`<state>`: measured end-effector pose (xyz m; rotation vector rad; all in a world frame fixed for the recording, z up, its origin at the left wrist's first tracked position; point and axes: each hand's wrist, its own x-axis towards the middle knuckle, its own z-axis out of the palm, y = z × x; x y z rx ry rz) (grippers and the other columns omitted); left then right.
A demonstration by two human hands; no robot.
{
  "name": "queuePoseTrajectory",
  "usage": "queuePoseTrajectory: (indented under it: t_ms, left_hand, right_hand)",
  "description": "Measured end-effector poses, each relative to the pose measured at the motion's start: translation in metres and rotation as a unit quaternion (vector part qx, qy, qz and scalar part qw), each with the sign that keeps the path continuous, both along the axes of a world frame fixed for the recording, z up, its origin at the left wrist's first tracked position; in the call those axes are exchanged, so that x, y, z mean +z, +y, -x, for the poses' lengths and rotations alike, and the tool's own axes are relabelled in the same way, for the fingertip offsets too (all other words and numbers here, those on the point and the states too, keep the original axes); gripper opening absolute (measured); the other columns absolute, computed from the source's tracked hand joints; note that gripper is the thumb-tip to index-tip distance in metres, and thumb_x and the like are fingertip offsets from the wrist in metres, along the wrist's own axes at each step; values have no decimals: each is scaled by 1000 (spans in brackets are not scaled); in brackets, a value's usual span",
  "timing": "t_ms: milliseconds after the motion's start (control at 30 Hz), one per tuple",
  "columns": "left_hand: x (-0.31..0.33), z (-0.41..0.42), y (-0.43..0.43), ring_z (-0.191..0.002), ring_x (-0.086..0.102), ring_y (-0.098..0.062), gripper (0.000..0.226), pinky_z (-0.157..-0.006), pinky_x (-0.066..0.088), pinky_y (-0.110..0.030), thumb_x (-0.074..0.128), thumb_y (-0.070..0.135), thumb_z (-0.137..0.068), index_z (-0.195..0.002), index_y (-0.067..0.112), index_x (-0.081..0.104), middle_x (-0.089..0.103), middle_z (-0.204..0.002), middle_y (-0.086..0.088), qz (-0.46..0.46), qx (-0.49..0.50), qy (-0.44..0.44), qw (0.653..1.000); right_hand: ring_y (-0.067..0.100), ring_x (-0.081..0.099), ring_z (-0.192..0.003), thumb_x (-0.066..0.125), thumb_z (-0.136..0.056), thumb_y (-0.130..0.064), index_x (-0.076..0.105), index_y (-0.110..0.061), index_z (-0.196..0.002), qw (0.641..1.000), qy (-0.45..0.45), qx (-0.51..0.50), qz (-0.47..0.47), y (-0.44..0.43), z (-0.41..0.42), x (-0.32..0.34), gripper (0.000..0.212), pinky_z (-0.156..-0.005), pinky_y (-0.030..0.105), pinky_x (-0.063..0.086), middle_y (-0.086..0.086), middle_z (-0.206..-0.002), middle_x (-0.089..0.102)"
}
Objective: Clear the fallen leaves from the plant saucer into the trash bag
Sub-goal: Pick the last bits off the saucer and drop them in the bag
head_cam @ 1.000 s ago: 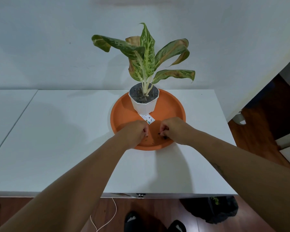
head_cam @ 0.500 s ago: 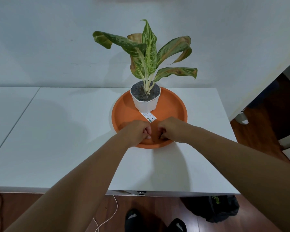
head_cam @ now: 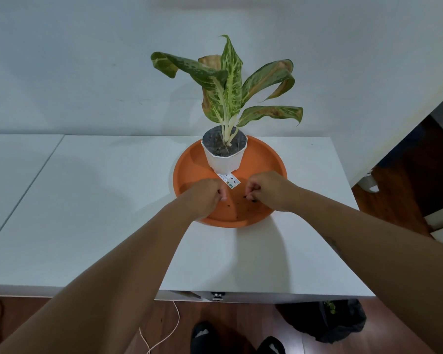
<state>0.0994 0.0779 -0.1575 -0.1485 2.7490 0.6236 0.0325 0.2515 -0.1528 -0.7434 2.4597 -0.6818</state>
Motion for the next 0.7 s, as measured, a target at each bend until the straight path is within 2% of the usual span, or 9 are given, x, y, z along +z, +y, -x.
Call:
queuePoseTrajectory:
  t_ms: [100,200,300,367,433,500,567,633,700]
  left_hand:
    - [5,4,1,-115,59,-28,25,-94,43,-28,45,6,-100,-115,3,65,65,-121,-11,-29,16,-18,999]
    - [5,1,6,-112,60,-26,24,-93,44,-30,44,4,-99,-107,2,67,67,-115,-9,-48,9,-24,998]
    - [-4,-1,8,-97,64,-21,22,-72,44,-21,49,5,-95,-88,15,67,68,-96,0,-64,6,0,998]
    - [-11,0,8,-89,63,-17,16,-63,39,-15,53,7,-95,-91,14,67,68,-91,2,-58,-13,-9,998]
    - [-15,2,9,-91,66,-18,14,-64,40,-14,53,8,-96,-100,10,67,73,-98,-3,-53,-22,-11,998]
    - [-17,5,8,-98,66,-19,16,-72,43,-20,54,12,-96,-106,12,67,72,-105,-5,-28,-35,-5,999]
    - [-16,9,6,-104,63,-21,20,-80,44,-26,54,17,-95,-110,16,68,69,-112,-4,15,-55,-9,998]
    - [-18,12,4,-106,62,-23,22,-83,45,-28,53,18,-96,-112,17,67,67,-114,-5,34,-76,-10,996]
    - [-17,13,7,-106,63,-25,22,-86,48,-30,52,18,-96,-113,16,66,66,-115,-6,63,-96,-24,993]
  right_hand:
    - [4,50,-67,64,-86,-8,71,-8,-90,1000,-1,0,-7,-1,0,0,8,-50,4,36,-11,-70,54]
    - [13,52,-77,67,-84,-11,70,-8,-91,999,-1,30,-41,-3,-1,-5,8,-54,11,33,-2,-79,58]
    - [17,50,-82,68,-84,-16,69,-4,-95,992,21,64,-104,-5,-4,-10,16,-53,13,31,9,-89,61]
    - [18,51,-82,67,-84,-15,68,-3,-97,991,23,58,-115,-7,-5,-12,17,-55,13,31,14,-96,66]
    - [20,53,-83,64,-87,-13,67,-5,-95,990,9,58,-131,-12,-5,-14,12,-56,16,34,15,-97,66]
    - [23,59,-86,59,-89,-10,66,-5,-97,986,-9,58,-153,-15,-5,-16,11,-61,22,39,15,-103,68]
    - [25,60,-88,57,-90,-9,65,-3,-100,989,-9,54,-135,-15,-5,-18,14,-66,24,41,15,-105,68]
    - [25,59,-87,58,-88,-7,67,-4,-97,996,12,38,-86,-15,-7,-19,12,-65,21,40,13,-99,68]
    - [19,55,-81,60,-85,-3,69,-7,-93,999,22,8,-30,-14,-11,-21,13,-58,12,36,9,-92,67]
